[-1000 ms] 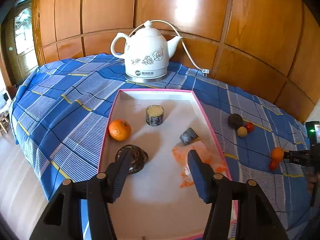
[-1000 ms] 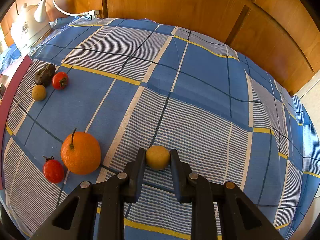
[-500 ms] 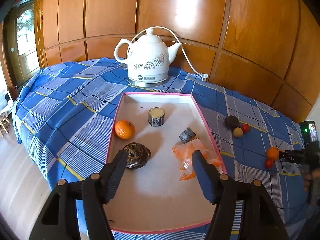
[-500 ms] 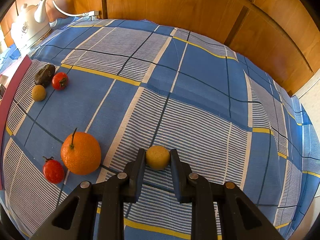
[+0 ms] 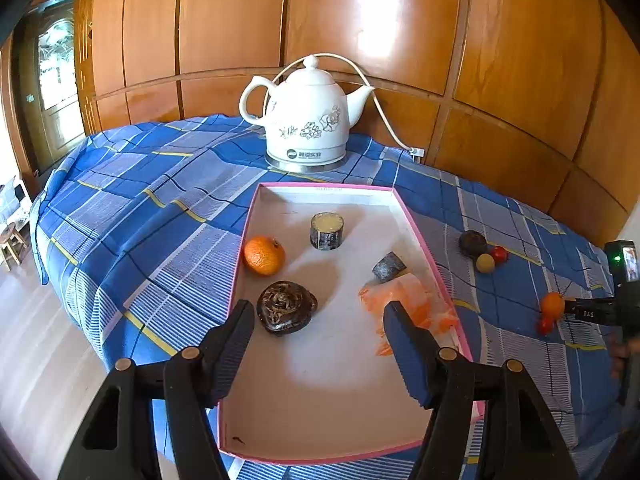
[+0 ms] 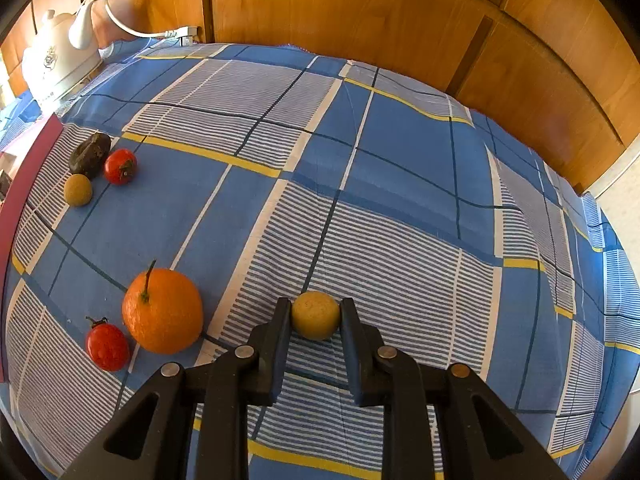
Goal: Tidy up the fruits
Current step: 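Withdraw the open left gripper from the brown piece in the tray, then carry the yellow ball into the tray beside the orange and release it with the right gripper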
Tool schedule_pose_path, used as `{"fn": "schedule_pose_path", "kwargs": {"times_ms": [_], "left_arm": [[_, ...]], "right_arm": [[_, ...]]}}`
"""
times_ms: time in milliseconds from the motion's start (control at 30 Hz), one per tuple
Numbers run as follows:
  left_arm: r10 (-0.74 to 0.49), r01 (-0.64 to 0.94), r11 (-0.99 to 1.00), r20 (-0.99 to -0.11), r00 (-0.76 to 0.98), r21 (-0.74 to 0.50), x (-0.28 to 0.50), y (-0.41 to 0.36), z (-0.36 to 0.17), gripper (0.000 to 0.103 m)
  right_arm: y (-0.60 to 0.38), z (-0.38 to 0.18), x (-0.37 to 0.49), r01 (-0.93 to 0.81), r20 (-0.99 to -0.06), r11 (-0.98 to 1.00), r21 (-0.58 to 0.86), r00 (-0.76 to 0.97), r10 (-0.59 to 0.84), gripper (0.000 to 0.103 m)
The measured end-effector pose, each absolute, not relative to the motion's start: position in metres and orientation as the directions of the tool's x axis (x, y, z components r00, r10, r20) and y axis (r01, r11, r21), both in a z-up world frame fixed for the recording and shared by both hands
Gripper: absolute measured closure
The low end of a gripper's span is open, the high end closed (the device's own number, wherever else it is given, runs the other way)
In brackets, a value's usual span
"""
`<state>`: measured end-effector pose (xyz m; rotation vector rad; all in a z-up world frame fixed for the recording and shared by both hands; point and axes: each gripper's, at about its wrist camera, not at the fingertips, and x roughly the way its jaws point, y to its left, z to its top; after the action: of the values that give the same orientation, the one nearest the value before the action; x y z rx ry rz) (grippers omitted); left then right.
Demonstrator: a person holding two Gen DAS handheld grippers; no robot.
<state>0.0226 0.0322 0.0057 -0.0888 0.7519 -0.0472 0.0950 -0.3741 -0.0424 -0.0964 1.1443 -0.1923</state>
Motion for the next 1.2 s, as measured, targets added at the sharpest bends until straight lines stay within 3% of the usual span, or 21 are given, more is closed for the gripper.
{"fn": "schedule_pose_path", "kwargs": {"times_ms": [367, 600, 800, 1033, 1200], "left_arm": [[-0.066, -0.005, 0.995, -0.688, 0.722, -0.100, 0.021, 0.039, -0.001, 0.035], [-0.062, -0.012, 0.995, -0.685, 0.726, -0.104, 0.024, 0.044, -0.001, 0.035], [-0.053, -0.026, 0.994, -0.688, 0.724, -0.104, 0.026, 0.047, -0.002, 0.035], [-0.017, -0.067, 0.993, -0.680, 0.733, -0.097, 0.026, 0.062, 0.001, 0.035], [0.011, -0.117, 0.987, -0.684, 0.729, -0.109, 0.029, 0.080, -0.001, 0.035]], "right_arm": [[-0.377, -0.040, 0.094, 0.112, -0.890, 0.978, -0.174, 0.407, -0.205, 0.079], [-0.369, 0.004, 0.088, 0.123, -0.821, 0.978, -0.171, 0.530, -0.211, 0.079], [-0.300, 0.038, 0.086, -0.082, -0.789, 0.995, -0.059, 0.614, 0.003, 0.079], [-0.183, 0.033, 0.091, -0.353, -0.758, 0.929, 0.108, 0.576, 0.306, 0.079], [-0.117, 0.022, 0.103, -0.444, -0.754, 0.882, 0.155, 0.524, 0.396, 0.079]]}}
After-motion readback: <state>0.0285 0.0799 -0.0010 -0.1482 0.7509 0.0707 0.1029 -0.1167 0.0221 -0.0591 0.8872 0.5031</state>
